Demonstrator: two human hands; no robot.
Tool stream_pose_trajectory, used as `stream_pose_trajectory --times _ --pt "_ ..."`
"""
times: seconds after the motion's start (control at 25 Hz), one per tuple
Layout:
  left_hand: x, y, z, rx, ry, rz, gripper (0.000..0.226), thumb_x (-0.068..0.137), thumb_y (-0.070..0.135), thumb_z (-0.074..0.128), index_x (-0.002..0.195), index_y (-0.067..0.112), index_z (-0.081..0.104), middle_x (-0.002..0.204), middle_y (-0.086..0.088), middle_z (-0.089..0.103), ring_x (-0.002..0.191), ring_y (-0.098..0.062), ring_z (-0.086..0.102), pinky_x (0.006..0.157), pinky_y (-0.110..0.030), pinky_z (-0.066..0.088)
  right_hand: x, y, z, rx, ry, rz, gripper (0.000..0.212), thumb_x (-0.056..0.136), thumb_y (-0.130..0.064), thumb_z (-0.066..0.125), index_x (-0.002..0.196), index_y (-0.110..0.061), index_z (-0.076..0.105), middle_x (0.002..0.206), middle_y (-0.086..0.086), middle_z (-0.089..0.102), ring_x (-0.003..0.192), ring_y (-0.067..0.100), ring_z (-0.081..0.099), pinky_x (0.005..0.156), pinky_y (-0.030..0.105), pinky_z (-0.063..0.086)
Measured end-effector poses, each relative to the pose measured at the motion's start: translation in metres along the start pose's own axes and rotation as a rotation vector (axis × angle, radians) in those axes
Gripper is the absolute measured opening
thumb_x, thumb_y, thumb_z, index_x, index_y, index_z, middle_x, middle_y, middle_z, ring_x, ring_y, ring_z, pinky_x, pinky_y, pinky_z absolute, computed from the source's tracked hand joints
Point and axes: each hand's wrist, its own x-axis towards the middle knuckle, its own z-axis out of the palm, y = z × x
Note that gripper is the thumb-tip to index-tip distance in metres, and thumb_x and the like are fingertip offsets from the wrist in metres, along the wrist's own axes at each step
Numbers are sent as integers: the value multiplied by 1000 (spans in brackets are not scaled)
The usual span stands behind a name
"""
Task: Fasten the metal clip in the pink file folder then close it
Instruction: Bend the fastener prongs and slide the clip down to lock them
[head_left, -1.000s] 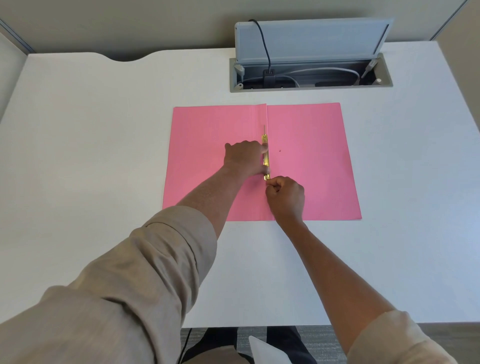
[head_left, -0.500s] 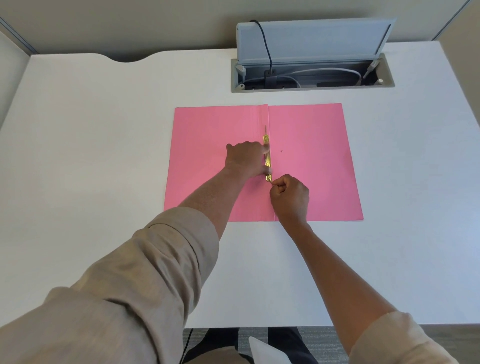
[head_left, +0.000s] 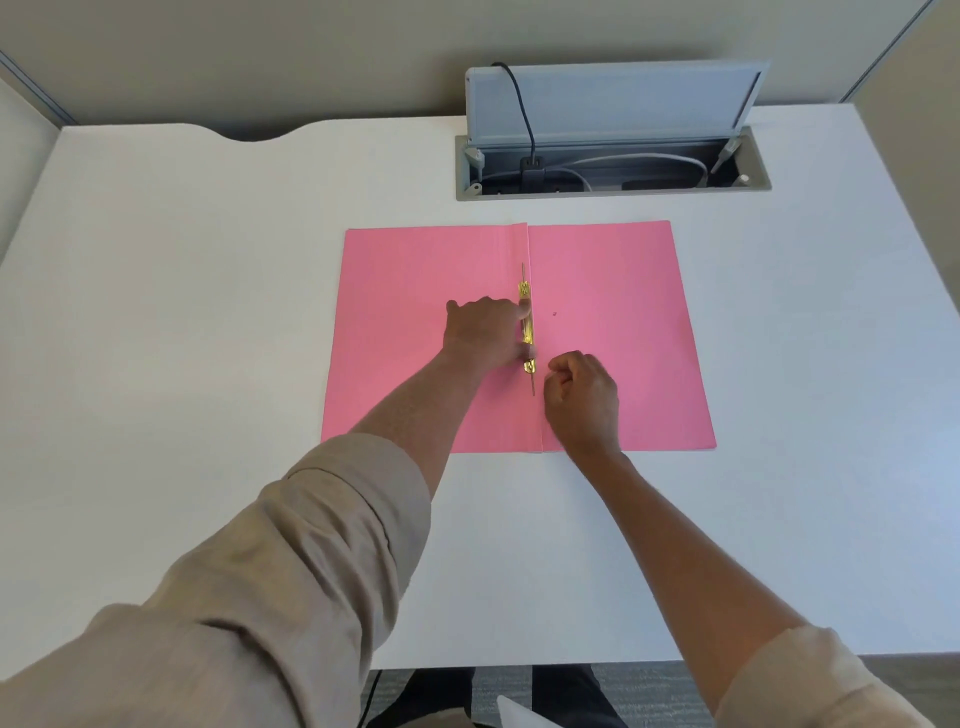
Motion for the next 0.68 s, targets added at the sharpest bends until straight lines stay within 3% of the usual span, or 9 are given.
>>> stream_pose_trajectory --times 0.12,0.24,0.4,0.48,0.56,0.68 --pt "-1 2 1 11 15 5 66 84 54 64 143 34 42 101 1 68 104 -29 61 91 -44 35 36 16 -18 -230 -20 -84 37 88 -12 60 123 -1 60 125 18 62 116 37 57 98 43 46" --pt "-6 1 8 5 42 13 64 86 51 60 143 31 39 92 3 66 97 -30 64 87 -44 34 69 35 -30 -459 -212 -41 70 97 -37 54 152 -3 29 162 15 27 150 34 22 121 47 16" --pt "-8 -3 14 -45 65 28 59 91 50 55 144 32 38 81 5 62 96 -30 65 85 -44 33 89 53 -31 -600 -309 -114 77 101 -51 38 157 -6 11 167 14 8 153 34 6 123 51 8" --pt "-8 -9 16 -114 95 10 51 96 42 50 146 32 39 98 0 70 104 -29 63 86 -42 33 89 55 -28 -618 -316 -140 76 101 -53 32 158 -7 8 167 13 4 154 33 1 124 51 5" --pt "-11 -19 16 -230 149 -43 48 99 29 45 147 30 41 115 -4 66 110 -30 61 90 -40 42 85 58 -26 -630 -294 -145 75 102 -53 28 158 -9 6 167 12 2 154 33 0 124 50 3" --pt "-22 -40 14 -269 263 -172 47 97 21 48 144 23 46 114 -7 58 103 -32 61 87 -39 50 83 61 -24 -643 -274 -158 74 102 -53 27 158 -9 7 167 12 4 154 32 1 124 51 3"
